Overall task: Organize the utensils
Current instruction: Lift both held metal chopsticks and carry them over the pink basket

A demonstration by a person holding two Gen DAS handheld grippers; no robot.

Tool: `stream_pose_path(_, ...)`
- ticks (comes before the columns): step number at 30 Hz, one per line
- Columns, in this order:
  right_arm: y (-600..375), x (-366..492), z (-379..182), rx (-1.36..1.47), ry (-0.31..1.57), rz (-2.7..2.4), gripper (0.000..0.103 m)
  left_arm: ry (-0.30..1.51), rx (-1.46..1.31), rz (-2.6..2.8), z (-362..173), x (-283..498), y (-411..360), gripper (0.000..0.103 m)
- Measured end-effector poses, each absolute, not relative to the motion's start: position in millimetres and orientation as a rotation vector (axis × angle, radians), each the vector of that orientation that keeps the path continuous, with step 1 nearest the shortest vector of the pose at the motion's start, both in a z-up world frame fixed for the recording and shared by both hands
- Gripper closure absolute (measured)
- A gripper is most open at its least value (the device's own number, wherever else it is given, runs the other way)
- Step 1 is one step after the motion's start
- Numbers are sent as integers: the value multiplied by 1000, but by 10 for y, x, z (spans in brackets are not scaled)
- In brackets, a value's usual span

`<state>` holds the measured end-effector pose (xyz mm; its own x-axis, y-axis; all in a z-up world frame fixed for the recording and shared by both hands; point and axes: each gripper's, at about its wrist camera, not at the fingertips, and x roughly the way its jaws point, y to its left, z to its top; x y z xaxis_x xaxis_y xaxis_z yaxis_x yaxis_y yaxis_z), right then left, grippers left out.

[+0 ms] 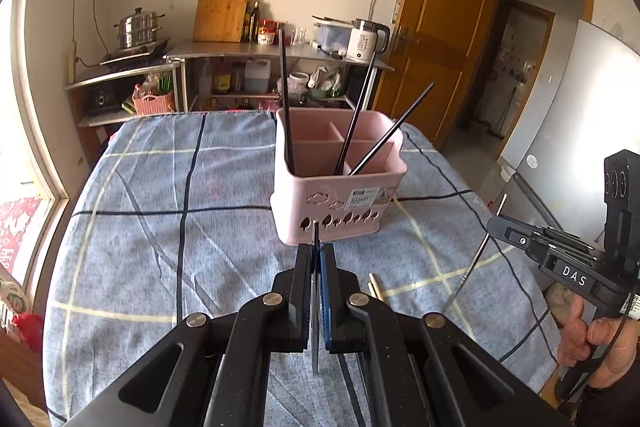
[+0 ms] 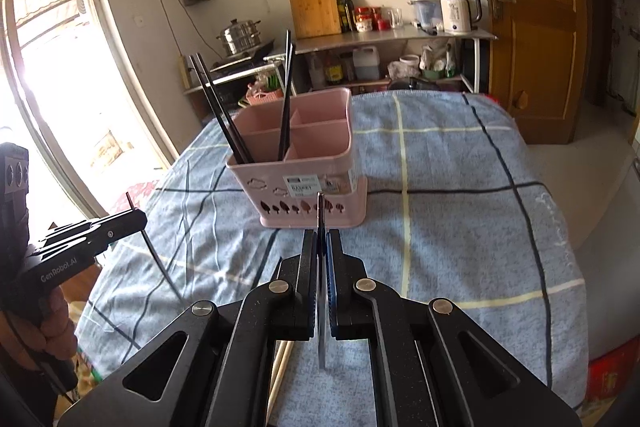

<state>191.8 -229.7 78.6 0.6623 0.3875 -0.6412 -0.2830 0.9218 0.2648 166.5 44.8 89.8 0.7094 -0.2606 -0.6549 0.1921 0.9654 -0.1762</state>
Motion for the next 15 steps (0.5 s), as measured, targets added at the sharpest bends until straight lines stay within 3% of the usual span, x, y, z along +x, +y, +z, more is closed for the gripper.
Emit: stream_pose_path(15,-2343,1826,996,138,700,396,99,716,-86,-289,1142,1635,351,99)
